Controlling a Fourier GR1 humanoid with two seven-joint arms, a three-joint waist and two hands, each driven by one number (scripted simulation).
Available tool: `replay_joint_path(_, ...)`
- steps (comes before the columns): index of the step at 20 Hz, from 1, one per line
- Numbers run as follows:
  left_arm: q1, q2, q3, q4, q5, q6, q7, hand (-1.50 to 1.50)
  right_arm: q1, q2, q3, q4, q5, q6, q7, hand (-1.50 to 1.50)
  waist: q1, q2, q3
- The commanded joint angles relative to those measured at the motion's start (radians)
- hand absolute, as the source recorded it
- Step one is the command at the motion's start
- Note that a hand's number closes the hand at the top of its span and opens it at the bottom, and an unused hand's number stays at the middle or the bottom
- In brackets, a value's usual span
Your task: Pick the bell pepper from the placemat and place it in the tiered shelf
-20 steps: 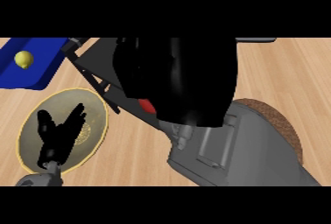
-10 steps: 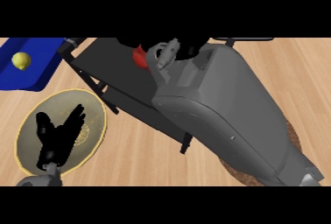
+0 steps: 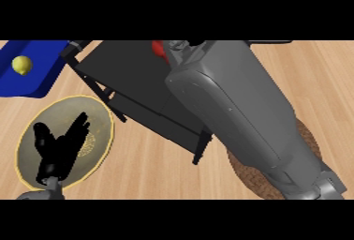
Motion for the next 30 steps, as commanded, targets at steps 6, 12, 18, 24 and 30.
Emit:
replay_joint_path(6,-0.022,-0.012,0.008,0.075,-0.01,-0.02,-0.01,0.0,-0.031,0.005,-0.029,0.11,-0.018,-0.1,-0.058,1.5,-0.004,0.003,-0.005)
replay_joint_path(12,-0.046,-0.026,-0.007,0.01,-0.027,0.015,0.068,0.0,-0.025,0.005,0.007,0.171,0.011,-0.084,-0.078,1.5,-0.003,0.003,-0.005)
replay_joint_path(18,-0.088,-0.013,0.018,0.027,-0.021,0.017,0.087,0.0,-0.01,0.005,-0.1,0.06,-0.017,-0.236,-0.002,-1.5,-0.012,0.002,-0.004)
replay_joint_path(24,-0.045,-0.031,0.015,0.039,-0.026,0.008,0.037,0.0,-0.008,0.005,-0.151,0.049,-0.062,-0.418,-0.02,-1.5,-0.001,0.004,-0.005)
replay_joint_path(30,-0.025,-0.027,0.01,0.031,-0.03,-0.005,0.037,0.0,-0.016,0.005,-0.206,-0.081,-0.117,-0.516,0.013,-1.5,-0.01,-0.001,-0.004)
